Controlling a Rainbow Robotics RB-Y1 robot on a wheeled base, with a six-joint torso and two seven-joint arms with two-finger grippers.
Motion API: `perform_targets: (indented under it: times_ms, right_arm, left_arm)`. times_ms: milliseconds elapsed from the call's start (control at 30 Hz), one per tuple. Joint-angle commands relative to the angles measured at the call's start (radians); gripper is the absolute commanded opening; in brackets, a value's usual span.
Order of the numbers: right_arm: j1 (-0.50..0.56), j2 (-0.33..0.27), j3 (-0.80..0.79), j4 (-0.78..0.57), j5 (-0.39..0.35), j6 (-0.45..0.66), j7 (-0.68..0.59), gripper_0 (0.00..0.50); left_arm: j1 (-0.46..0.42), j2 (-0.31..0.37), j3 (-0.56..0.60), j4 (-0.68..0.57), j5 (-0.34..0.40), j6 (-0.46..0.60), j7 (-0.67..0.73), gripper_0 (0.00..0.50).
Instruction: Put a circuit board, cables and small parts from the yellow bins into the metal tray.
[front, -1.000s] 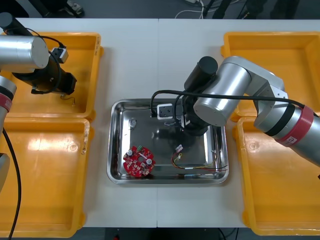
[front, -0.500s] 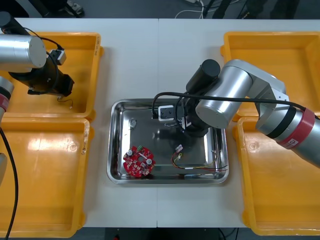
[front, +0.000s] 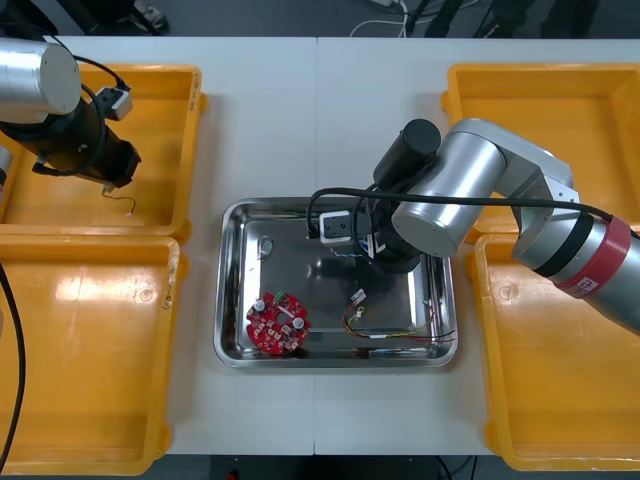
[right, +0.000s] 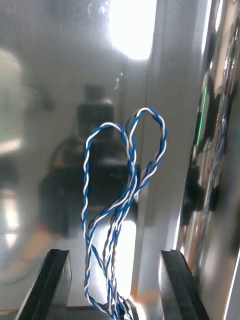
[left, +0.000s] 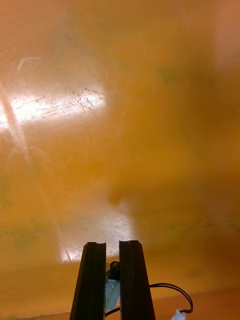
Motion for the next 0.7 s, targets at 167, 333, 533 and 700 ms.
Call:
perform_targets:
  times_ms: [167, 333, 533, 700]
  right_arm:
    - [0.001, -0.026, 0.003, -0.092, 0.036, 0.086, -0.013, 0.500]
    - [0.001, -0.026, -0.040, -0.154, 0.039, 0.183, -0.036, 0.500]
    - [0.001, -0.026, -0.122, -0.217, 0.000, 0.313, -0.118, 0.500]
    - [0.001, -0.026, -0.197, -0.286, -0.017, 0.431, -0.249, 0.500]
  left_arm:
    - [-0.016, 0.039, 0.029, -0.048, 0.006, 0.009, -0.076, 0.000]
    - [0.001, 0.039, 0.028, -0.046, 0.009, -0.013, -0.073, 0.000]
    - [0.043, 0.038, 0.025, -0.044, 0.021, -0.085, -0.073, 0.000]
    - [0.056, 0.038, 0.005, -0.044, 0.026, -0.109, -0.066, 0.000]
